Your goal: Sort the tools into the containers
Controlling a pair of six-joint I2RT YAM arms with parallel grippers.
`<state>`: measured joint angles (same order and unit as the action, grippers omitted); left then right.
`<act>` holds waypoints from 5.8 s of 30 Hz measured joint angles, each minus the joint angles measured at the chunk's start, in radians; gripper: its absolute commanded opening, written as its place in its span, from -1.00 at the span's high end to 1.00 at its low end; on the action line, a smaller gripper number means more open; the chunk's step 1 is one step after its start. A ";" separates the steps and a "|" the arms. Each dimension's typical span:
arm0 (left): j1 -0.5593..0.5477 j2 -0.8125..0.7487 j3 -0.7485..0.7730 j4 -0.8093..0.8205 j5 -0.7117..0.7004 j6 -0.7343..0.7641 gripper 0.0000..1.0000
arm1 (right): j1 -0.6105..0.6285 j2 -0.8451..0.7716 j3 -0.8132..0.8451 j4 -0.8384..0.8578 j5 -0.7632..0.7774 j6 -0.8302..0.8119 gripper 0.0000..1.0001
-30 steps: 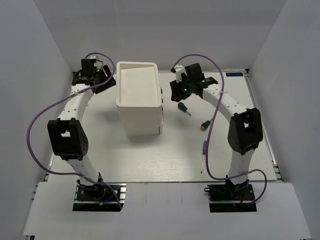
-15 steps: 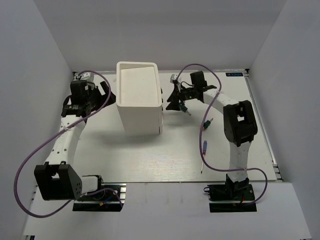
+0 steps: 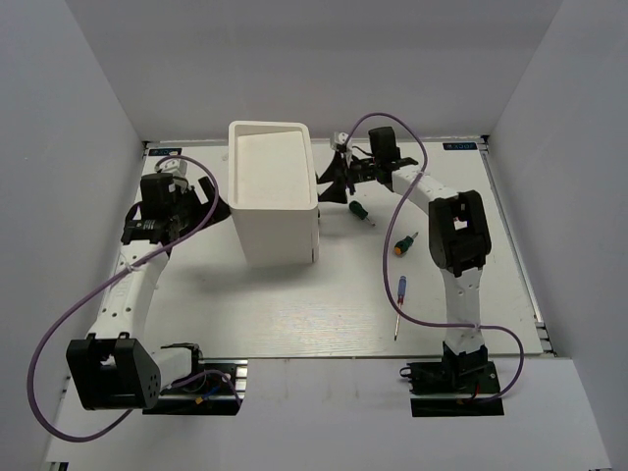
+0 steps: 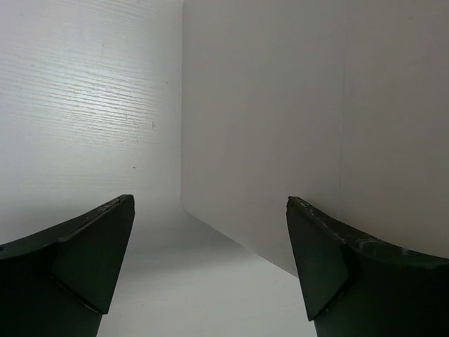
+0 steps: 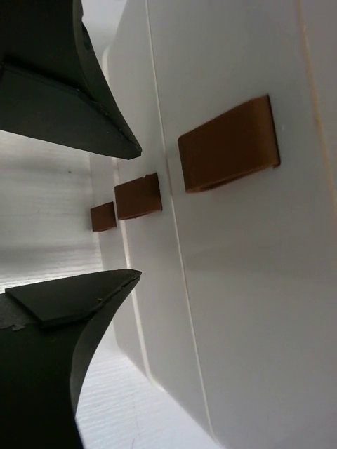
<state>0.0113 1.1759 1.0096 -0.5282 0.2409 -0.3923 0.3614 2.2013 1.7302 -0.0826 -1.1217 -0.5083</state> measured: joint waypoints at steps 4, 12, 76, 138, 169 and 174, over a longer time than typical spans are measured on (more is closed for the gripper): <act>0.000 -0.011 0.000 -0.020 0.000 0.000 -0.99 | 0.006 0.000 0.000 -0.027 -0.029 -0.033 -0.38; 0.000 -0.029 0.000 -0.042 0.003 0.000 -0.99 | 0.018 0.000 0.000 -0.057 -0.032 -0.076 -0.23; -0.372 0.192 0.664 -0.100 0.214 0.275 -0.58 | -0.338 0.127 0.213 -0.604 1.310 0.212 0.09; -0.945 0.407 0.615 -0.050 -0.039 0.197 0.76 | -0.132 -0.227 0.159 -0.535 0.621 0.735 1.00; -1.099 1.241 1.179 -0.399 -0.201 -0.237 -0.53 | -0.619 -0.449 -0.359 -0.640 0.721 0.584 -0.04; -1.126 1.256 1.218 -0.409 -0.230 -0.238 -0.48 | -0.628 -0.462 -0.379 -0.621 0.688 0.595 -0.07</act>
<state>-1.1145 2.4321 2.2276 -0.9367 0.0105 -0.6304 -0.2668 1.7390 1.3514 -0.7036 -0.4339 0.0872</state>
